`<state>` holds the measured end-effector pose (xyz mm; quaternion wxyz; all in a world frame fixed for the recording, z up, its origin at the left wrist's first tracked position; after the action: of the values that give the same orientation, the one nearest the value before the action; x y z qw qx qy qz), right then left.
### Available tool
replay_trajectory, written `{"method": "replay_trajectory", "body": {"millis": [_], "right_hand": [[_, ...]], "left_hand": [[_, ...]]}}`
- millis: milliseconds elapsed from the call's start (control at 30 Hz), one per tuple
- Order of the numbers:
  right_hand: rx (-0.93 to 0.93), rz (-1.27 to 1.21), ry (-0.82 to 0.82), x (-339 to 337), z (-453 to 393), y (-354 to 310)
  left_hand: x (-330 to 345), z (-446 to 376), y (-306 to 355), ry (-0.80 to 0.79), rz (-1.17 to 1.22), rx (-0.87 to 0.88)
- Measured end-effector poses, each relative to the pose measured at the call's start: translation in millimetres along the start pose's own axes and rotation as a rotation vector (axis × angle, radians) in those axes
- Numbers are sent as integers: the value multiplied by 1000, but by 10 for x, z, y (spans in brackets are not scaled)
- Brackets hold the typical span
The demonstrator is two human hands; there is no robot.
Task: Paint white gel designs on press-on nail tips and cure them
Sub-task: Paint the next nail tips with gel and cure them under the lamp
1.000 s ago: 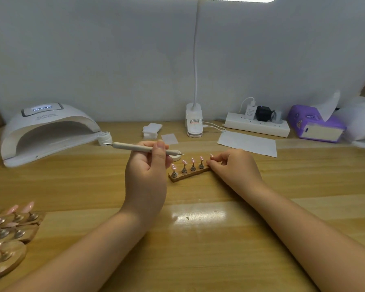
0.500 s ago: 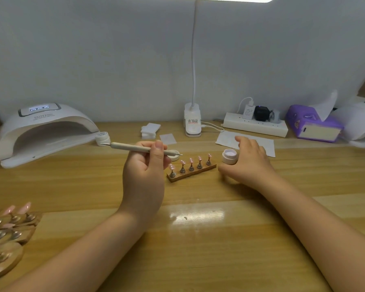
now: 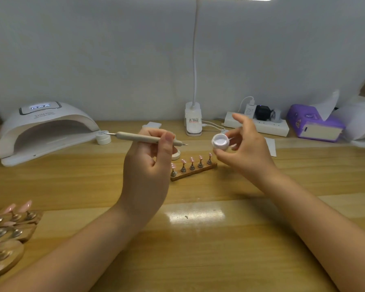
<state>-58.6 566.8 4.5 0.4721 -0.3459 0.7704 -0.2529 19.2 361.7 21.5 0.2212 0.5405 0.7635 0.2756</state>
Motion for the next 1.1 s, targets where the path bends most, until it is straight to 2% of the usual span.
{"method": "replay_trajectory", "body": {"millis": [133, 233, 1100], "right_hand": [[-239, 23, -50, 113, 171, -451], [-299, 43, -61, 138, 256, -590], [-336, 17, -28, 117, 360, -748]], "left_hand": [[-5, -40, 82, -40, -75, 86], [-11, -53, 71, -47, -117, 94], [-18, -68, 12, -71, -194, 35]]}}
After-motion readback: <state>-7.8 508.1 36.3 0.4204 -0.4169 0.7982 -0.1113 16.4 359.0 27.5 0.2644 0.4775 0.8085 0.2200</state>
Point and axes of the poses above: each hand's wrist, its own z-axis away from the middle knuckle, its own x-axis out of the palm, y = z × x, the point moved 4 cm from there along -z, towards the middle knuckle, and after that the axes turned 9 degrees about x, right-handed, at the moved point
